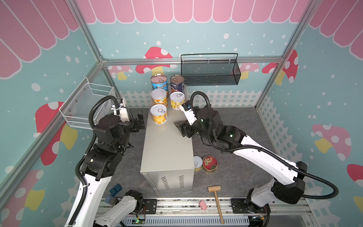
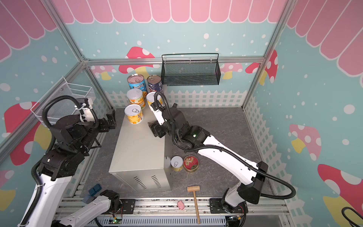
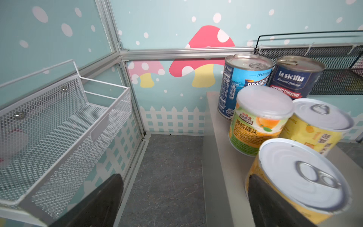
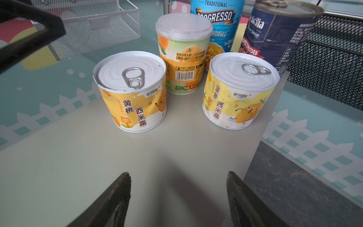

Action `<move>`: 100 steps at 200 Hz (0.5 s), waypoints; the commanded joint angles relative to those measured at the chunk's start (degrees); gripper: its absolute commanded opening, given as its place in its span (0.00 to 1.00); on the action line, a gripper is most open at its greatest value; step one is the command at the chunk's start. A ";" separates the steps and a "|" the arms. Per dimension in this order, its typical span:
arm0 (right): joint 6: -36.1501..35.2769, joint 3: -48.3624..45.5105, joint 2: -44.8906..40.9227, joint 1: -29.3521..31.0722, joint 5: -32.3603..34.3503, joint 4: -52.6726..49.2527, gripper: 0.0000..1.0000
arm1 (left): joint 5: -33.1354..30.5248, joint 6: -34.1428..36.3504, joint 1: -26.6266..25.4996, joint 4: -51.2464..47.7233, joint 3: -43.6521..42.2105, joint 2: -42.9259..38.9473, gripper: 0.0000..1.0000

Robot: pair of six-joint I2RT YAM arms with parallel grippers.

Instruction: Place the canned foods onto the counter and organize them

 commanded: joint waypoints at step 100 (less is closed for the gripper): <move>3.62 6.72 3.77 -0.06 5.07 -3.40 0.94 | 23.08 3.16 -6.54 -13.32 10.31 -4.55 1.00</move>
